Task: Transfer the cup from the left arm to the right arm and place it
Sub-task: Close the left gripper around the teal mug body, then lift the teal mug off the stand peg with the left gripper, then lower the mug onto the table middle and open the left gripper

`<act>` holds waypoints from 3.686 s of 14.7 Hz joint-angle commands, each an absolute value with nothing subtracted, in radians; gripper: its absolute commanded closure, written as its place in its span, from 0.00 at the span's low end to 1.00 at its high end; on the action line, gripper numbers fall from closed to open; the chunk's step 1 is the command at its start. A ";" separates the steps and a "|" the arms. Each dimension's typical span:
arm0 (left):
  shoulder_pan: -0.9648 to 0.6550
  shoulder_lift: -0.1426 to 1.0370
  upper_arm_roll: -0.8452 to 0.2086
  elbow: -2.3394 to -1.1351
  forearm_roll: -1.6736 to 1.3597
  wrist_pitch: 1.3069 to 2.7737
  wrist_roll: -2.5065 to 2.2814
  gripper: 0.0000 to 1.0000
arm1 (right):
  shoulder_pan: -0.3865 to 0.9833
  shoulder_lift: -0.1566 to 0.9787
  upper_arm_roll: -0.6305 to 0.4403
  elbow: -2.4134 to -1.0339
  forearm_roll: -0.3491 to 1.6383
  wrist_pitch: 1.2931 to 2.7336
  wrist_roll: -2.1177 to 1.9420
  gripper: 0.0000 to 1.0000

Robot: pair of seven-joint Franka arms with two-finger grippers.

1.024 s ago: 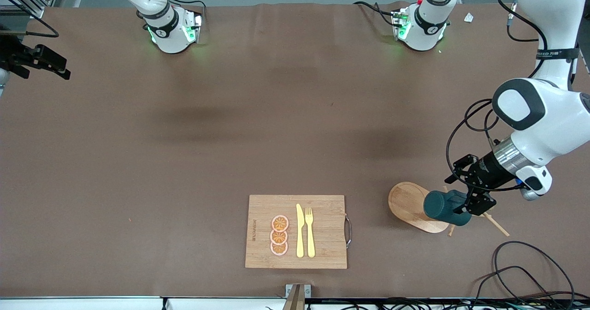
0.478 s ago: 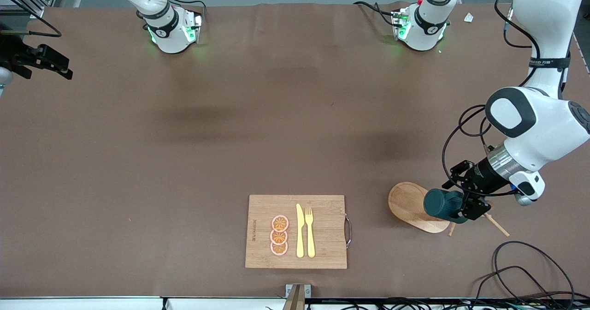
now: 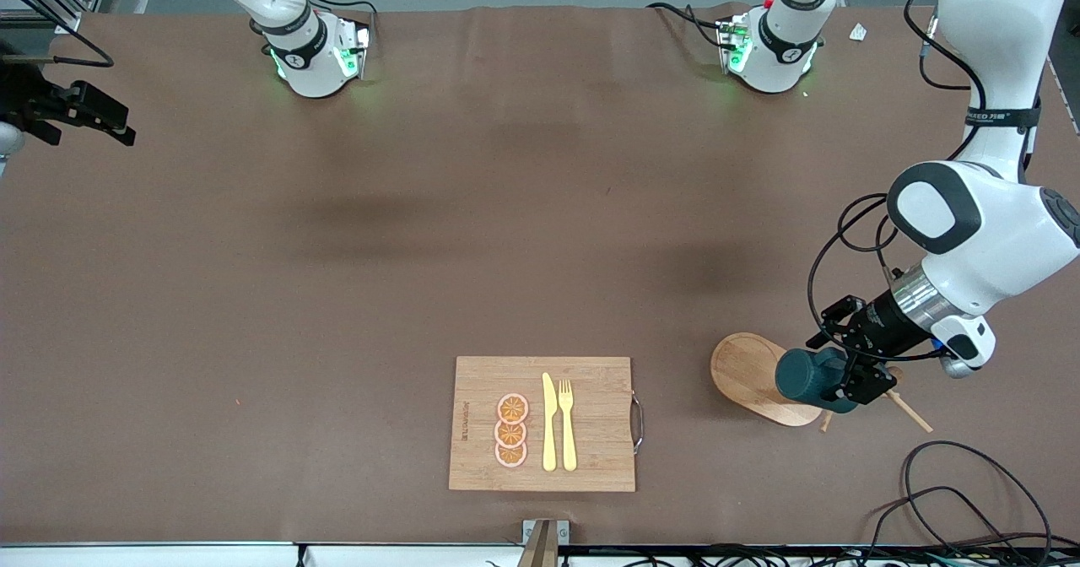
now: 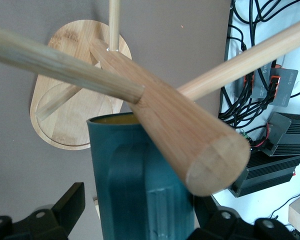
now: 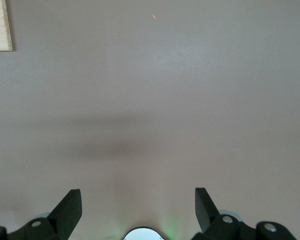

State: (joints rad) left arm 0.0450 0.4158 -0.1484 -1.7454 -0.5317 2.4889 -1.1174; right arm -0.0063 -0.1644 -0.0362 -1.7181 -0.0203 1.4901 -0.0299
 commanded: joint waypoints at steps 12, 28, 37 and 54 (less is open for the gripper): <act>0.032 0.456 -0.153 -1.690 -0.554 2.496 -1.094 0.38 | 0.003 -0.166 -0.038 -1.713 -0.002 1.503 -0.028 0.00; -0.388 0.502 -0.195 -1.559 0.389 2.436 -1.593 0.42 | 0.003 -0.155 -0.043 -1.678 -0.003 1.474 -0.041 0.00; -0.690 0.682 -0.189 -1.537 1.156 2.312 -1.910 0.47 | -0.003 -0.158 -0.046 -1.684 -0.003 1.460 -0.060 0.00; -0.992 0.999 -0.195 -1.534 1.796 1.878 -2.470 0.00 | -0.003 -0.155 -0.048 -1.698 -0.002 1.465 -0.060 0.00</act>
